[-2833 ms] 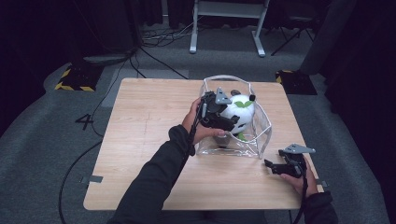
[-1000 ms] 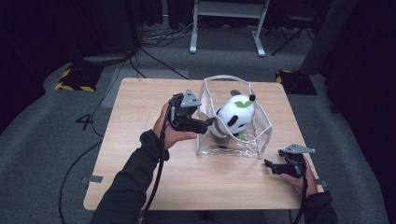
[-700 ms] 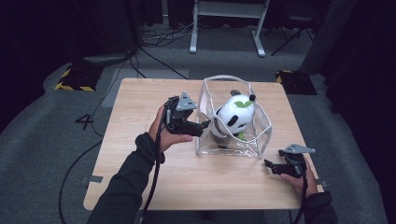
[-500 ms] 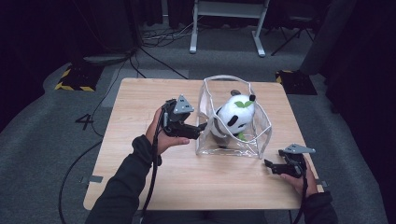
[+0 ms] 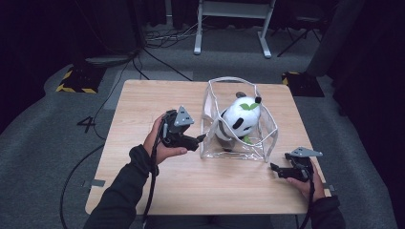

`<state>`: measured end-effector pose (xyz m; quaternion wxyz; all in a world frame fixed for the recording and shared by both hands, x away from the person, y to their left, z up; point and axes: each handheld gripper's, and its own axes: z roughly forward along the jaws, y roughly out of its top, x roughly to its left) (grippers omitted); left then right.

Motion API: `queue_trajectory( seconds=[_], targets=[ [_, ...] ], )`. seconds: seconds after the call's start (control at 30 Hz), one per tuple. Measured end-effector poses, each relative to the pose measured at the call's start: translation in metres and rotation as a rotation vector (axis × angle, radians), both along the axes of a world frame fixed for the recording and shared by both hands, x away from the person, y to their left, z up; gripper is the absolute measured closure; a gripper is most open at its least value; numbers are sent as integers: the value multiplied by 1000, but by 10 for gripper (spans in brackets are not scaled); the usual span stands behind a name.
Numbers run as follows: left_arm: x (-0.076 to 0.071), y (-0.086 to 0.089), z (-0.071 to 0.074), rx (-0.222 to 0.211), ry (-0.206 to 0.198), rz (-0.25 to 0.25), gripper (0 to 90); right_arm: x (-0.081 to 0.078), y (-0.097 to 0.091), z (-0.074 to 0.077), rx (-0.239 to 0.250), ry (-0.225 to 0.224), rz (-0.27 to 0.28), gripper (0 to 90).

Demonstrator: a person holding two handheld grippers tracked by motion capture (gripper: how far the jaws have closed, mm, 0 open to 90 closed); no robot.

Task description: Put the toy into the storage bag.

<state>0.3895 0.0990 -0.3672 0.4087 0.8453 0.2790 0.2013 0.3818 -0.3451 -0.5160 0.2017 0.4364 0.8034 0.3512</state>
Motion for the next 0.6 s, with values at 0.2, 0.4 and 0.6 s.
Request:
queue_trajectory(
  seconds=[0.2, 0.4, 0.6],
  targets=[
    [-2, 4, -8, 38, 5, -2, 172, 0, 0, 0, 0, 0, 0, 173],
    [-4, 6, -18, 75, 10, 7, 173, 0, 0, 0, 0, 0, 0, 173],
    [-5, 9, -27, 100, 14, 18, 173, 0, 0, 0, 0, 0, 0, 173]
  ],
)
